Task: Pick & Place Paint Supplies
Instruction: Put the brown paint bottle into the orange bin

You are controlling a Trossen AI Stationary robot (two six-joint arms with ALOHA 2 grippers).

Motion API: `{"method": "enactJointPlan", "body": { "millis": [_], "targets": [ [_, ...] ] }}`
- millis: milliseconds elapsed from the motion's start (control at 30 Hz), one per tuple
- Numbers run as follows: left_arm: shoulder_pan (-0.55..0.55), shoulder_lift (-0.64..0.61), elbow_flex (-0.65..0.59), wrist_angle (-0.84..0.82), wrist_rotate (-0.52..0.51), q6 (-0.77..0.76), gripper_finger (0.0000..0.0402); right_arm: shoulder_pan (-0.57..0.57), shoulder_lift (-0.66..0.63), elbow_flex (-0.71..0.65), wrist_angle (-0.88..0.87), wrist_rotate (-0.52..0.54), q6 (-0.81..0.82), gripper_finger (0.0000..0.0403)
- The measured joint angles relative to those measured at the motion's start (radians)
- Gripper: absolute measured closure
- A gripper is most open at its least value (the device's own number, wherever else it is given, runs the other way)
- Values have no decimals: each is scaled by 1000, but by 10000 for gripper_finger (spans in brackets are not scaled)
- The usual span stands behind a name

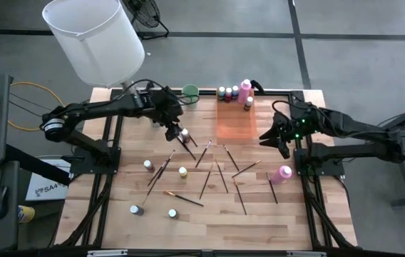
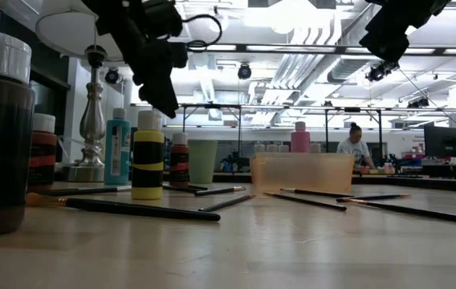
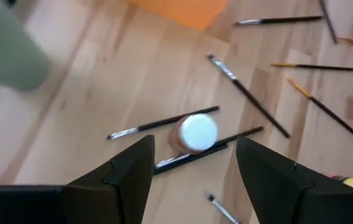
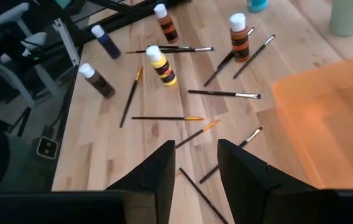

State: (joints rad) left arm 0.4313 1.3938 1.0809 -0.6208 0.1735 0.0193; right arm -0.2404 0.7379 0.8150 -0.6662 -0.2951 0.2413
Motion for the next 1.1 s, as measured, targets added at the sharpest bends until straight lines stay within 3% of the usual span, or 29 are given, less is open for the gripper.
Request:
{"method": "enactJointPlan", "body": {
  "millis": [200, 533, 1100],
  "targets": [
    [0, 43, 0, 2, 5, 48, 181, -1, 8, 0, 1, 8, -2, 287],
    [-20, 66, 0, 28, -18, 372, 181, -1, 7, 0, 6, 8, -2, 289],
    [-32, 163, 0, 50, 25, 448, 181, -1, 7, 0, 5, 8, -2, 289]
  ]
}}
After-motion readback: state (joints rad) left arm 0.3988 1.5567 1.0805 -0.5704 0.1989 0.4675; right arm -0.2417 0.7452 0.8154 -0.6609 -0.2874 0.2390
